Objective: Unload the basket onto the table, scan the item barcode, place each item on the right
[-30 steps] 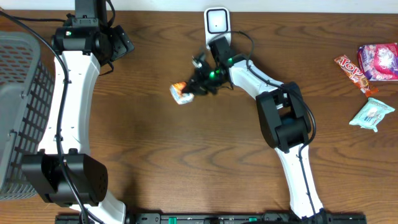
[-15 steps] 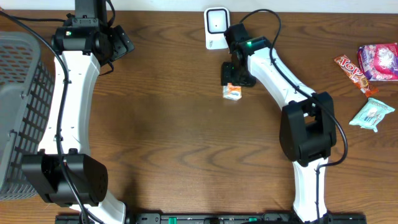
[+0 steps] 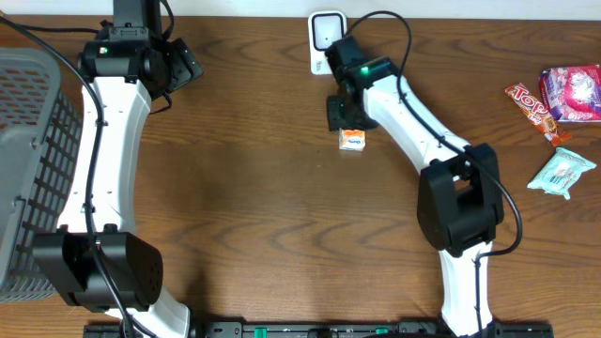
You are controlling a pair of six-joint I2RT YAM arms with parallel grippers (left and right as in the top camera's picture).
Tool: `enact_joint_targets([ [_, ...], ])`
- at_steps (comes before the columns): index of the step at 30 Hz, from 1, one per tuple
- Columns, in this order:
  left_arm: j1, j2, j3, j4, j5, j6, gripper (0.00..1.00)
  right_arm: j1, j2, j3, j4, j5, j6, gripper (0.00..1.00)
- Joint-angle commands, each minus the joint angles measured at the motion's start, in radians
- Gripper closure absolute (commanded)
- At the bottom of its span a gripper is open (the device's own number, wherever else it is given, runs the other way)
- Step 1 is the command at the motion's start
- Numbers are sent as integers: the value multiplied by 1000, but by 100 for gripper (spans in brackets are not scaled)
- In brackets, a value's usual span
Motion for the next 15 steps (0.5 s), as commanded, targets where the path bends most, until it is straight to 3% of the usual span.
enact_joint_targets([
  [1,1,3,-2,0,-17,5,2,36,17,-7,4,114,-8,51],
  [7,1,3,-2,1,-17,5,2,63,102,-7,10,172,-2,52],
  [11,1,3,-2,1,-17,5,2,68,145,-7,1,175,2,60],
  [13,1,3,-2,1,-17,5,2,68,148,-7,-3,175,5,71],
  [15,1,3,-2,0,-17,5,2,68,148,-6,-3,175,5,89],
])
